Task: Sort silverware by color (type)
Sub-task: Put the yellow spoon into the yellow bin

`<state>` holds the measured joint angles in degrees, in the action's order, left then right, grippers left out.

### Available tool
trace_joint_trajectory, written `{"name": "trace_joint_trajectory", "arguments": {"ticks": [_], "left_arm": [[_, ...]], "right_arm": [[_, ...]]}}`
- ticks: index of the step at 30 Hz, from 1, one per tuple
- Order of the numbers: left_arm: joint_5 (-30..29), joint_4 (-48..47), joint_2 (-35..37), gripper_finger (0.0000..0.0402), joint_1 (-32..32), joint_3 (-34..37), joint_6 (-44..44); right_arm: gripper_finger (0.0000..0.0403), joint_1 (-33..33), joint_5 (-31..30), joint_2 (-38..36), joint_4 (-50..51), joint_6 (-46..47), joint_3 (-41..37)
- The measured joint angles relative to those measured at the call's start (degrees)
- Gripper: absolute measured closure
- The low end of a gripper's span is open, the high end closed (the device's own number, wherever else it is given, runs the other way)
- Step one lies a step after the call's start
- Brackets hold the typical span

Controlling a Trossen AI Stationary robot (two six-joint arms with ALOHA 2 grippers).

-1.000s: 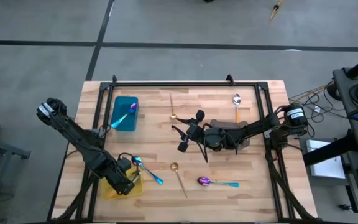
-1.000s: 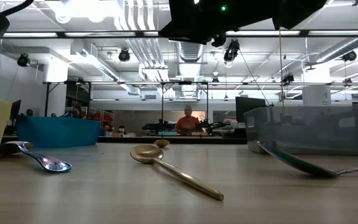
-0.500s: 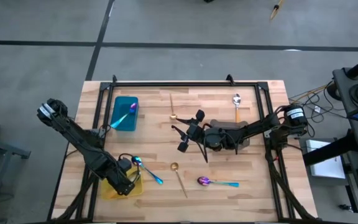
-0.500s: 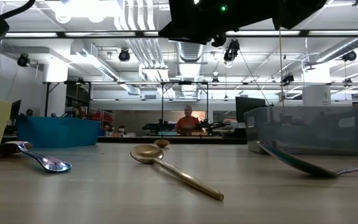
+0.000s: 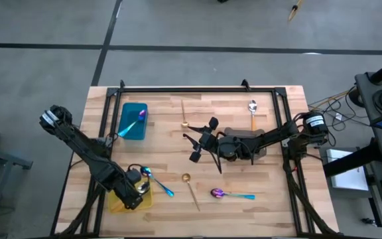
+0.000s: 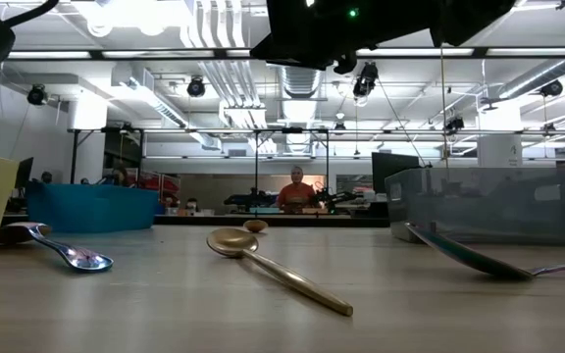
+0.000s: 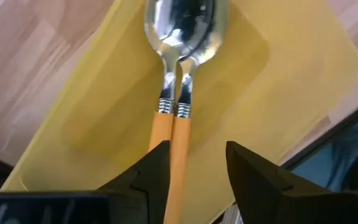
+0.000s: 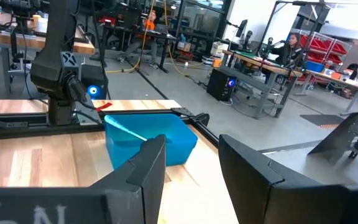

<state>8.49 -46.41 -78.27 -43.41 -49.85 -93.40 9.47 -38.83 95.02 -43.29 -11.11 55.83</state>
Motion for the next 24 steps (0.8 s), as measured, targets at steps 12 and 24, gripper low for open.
{"name": "trace_joint_trajectory", "arguments": {"ticks": [12,24], "left_arm": [[-4.9,-0.7,0.2,0.0276,5.7,-0.1,17.6],[-15.0,-1.6,1.3,0.0298,18.7,0.1,46.1]], "right_arm": [[0.0264,-1.0,0.1,0.0,2.4,4.1,0.9],[0.0264,-7.3,10.0,0.5,41.2,11.5,18.9]]}}
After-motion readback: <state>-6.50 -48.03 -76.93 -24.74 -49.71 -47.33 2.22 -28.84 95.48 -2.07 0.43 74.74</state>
